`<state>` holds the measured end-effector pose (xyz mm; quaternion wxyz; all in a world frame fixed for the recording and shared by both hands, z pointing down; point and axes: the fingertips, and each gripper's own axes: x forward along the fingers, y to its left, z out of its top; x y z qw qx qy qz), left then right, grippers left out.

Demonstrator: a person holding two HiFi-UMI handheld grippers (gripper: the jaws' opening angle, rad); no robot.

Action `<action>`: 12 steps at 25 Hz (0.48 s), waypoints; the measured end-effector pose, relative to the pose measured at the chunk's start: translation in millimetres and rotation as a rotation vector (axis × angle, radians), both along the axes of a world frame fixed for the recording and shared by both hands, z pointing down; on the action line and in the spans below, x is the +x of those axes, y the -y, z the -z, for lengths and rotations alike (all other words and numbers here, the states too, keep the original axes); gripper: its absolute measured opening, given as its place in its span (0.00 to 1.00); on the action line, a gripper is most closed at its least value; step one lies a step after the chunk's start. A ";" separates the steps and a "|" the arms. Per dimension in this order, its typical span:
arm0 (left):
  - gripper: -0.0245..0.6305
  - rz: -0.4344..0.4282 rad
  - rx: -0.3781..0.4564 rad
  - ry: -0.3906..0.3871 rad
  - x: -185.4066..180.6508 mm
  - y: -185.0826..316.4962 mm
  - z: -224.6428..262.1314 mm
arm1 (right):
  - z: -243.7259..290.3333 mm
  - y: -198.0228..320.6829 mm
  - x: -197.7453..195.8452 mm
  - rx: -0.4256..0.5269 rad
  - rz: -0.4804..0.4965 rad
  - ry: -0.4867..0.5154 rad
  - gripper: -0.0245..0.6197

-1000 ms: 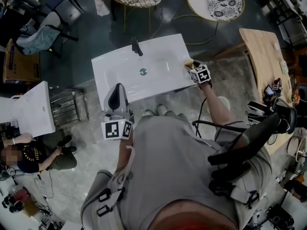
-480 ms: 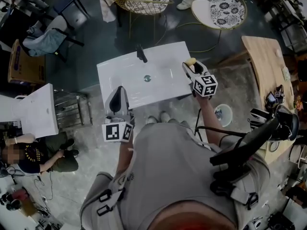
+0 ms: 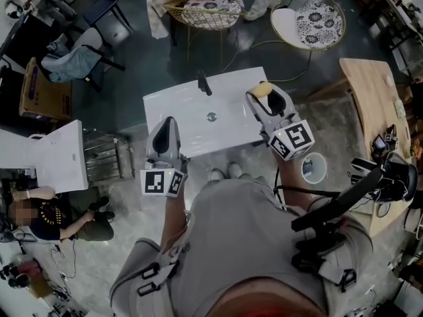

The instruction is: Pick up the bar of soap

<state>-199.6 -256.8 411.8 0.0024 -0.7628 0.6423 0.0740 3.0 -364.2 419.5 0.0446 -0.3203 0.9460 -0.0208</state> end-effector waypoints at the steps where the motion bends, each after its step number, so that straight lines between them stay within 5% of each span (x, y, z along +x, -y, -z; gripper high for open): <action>1: 0.03 -0.006 0.003 -0.001 0.3 1.7 3.1 | 10.5 -5.5 -4.2 0.034 0.007 -0.011 0.36; 5: 0.03 -0.049 0.013 0.018 5.7 7.8 12.8 | 29.5 -22.3 -22.1 0.134 0.040 -0.082 0.36; 12: 0.03 -0.053 0.035 0.002 7.9 7.3 19.8 | 21.5 -33.2 -45.0 0.131 0.092 -0.124 0.36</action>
